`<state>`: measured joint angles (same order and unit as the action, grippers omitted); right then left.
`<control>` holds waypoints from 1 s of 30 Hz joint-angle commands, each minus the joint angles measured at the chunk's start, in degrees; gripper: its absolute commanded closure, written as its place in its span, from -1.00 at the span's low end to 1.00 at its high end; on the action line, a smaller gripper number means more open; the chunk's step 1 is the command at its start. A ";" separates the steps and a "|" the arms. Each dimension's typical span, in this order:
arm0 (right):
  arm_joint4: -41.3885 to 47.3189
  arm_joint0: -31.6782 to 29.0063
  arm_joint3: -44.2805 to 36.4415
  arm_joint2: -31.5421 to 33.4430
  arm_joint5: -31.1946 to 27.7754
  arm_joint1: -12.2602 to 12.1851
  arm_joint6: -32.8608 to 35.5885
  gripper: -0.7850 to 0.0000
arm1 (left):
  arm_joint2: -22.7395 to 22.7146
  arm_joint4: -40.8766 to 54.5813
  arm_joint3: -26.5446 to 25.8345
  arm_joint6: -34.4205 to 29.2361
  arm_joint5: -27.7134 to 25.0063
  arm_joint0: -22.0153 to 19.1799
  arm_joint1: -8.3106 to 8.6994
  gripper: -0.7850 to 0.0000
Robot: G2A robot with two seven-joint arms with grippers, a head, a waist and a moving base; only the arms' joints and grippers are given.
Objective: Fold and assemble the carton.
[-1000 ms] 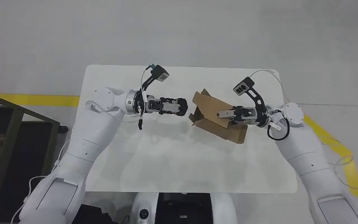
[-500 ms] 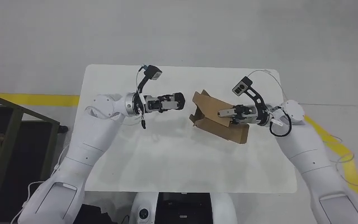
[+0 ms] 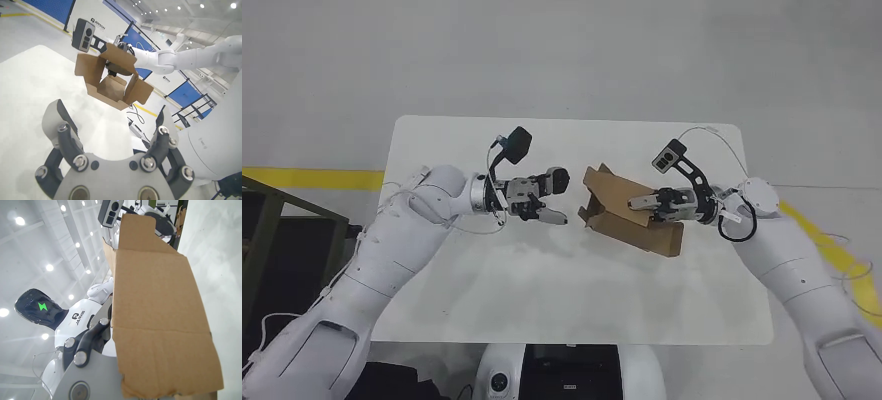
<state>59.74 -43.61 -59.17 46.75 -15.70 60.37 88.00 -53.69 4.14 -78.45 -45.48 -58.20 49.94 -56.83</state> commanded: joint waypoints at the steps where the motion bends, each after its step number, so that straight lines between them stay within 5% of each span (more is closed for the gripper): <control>1: 1.15 0.32 0.06 -1.00 -0.52 -0.29 0.00 1.00 | -0.08 0.48 -0.92 -0.80 0.20 -0.86 0.77 -1.00; 15: 7.73 2.54 -0.16 -6.55 -0.58 -2.14 0.00 1.00 | 0.39 -7.44 -7.20 -0.67 0.20 -2.72 4.33 -1.00; 30: 7.82 3.06 0.07 -7.86 -0.58 -2.12 0.00 1.00 | -0.43 -11.63 -7.83 0.96 0.20 -2.66 4.77 -1.00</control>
<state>67.56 -40.54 -59.10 38.90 -16.29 58.25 88.00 -54.12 -7.49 -86.27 -44.53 -58.00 47.28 -52.06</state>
